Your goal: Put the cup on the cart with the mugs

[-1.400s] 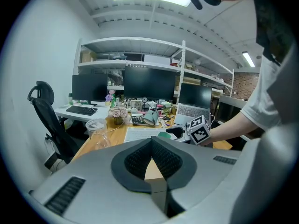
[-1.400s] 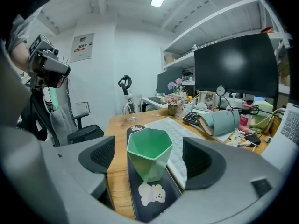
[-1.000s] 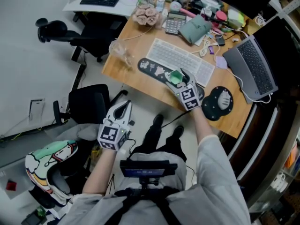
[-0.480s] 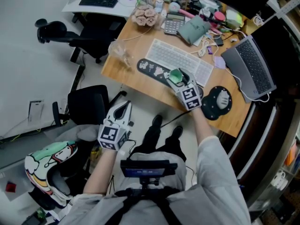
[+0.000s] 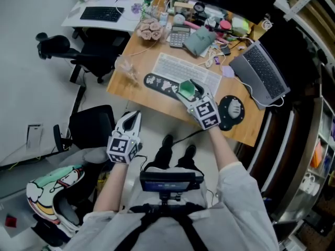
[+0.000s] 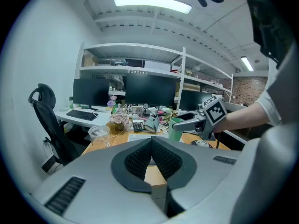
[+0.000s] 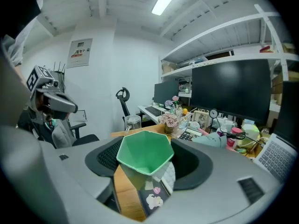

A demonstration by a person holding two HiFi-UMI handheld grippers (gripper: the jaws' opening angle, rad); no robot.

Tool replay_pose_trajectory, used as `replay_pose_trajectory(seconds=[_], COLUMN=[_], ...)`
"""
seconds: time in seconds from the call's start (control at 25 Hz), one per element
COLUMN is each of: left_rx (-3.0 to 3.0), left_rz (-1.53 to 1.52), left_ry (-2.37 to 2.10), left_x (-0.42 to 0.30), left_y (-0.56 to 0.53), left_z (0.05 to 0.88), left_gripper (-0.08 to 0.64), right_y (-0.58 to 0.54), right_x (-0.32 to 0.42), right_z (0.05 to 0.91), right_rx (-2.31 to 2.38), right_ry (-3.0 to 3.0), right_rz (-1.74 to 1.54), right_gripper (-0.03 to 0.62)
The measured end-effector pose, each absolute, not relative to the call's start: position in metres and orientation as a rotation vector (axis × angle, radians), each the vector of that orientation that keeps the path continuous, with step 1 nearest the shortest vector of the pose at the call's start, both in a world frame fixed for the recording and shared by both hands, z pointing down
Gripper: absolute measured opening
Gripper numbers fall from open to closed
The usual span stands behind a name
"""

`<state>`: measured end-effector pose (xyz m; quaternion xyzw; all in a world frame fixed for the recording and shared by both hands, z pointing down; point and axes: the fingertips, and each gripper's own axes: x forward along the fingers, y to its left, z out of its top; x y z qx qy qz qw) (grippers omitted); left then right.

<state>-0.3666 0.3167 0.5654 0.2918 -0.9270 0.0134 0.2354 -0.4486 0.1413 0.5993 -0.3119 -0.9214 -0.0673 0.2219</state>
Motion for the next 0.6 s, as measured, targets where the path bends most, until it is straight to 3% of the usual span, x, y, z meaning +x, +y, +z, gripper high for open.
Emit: replay_pose_trajectory(seconds=[0.6], left_rx=[1.168], left_rz=[0.153], left_ry=[-2.520], left_x=[-0.388], left_y=[0.256], left_z=[0.523], left_gripper=[0.005], right_y=[0.099], right_x=[-0.349], right_z=[0.523], right_rx=[-0.557], right_ry=[-2.648], right_rz=[-0.078], right_gripper=[0.325])
